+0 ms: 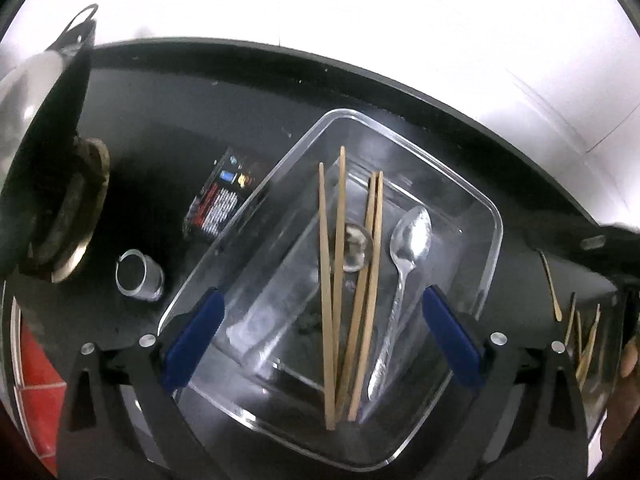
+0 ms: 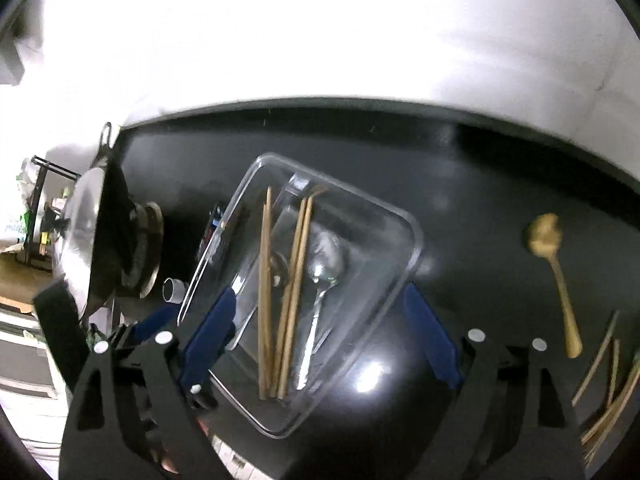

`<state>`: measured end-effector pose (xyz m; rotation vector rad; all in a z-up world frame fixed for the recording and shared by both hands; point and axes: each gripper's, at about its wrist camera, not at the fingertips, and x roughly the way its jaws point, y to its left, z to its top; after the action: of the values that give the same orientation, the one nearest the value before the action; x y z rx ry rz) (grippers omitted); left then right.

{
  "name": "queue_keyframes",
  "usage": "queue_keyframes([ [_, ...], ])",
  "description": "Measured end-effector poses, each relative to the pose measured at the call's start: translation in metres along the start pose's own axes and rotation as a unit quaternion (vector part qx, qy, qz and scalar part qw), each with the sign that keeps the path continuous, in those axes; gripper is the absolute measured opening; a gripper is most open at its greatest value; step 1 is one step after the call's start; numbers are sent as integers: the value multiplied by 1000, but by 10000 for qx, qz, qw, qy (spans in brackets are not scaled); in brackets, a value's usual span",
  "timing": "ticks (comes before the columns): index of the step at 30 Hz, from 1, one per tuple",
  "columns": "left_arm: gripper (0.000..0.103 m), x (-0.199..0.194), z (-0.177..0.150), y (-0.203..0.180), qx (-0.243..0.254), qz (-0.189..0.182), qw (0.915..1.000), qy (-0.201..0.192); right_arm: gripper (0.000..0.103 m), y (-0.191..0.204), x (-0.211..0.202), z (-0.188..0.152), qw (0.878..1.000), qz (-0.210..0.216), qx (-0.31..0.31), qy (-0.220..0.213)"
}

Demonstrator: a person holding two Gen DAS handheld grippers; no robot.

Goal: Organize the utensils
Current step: 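Open both tools over the clear container to drop spoon and chopstick, then move both open tools back to the chopstick pile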

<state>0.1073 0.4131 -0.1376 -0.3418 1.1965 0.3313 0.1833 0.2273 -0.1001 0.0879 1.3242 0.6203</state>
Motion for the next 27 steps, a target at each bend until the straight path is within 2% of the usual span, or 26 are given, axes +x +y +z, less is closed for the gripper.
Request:
queue_keyframes([
  [2,96,-6,-5,1,-25,30,10000,-7,83,-7,-15,-10,10000,58,-41,-51],
  [7,96,-21,-27,-15,93,160,9998,-31,83,-36,-55,-41,9992,-113,-22,-380],
  [13,96,-31,-66,-68,485,88,9988,65,83,-93,-103,-95,9969,-536,153,-558],
  [20,96,-35,-122,-175,1068,-275,9936,231,83,-181,-170,-165,9898,-1153,353,-762],
  [27,96,-32,-175,-288,1844,-626,9802,368,83,-269,-218,-229,9805,-1666,667,-800],
])
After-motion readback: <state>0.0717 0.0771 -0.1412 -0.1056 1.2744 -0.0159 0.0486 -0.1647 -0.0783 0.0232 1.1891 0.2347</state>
